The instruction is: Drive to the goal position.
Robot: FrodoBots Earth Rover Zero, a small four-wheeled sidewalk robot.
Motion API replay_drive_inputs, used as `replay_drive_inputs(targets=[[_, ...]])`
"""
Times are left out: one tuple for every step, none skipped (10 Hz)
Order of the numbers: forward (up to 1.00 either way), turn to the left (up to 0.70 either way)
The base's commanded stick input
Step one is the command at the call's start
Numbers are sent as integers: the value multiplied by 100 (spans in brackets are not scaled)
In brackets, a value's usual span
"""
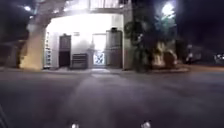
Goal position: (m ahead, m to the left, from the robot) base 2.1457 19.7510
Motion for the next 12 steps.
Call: replay_drive_inputs(targets=[[45, 23], [0, 0], [0, 0], [0, 0], [0, 0], [0, 0], [0, 0], [0, 0], [0, 0], [0, 0], [0, 44], [0, 70]])
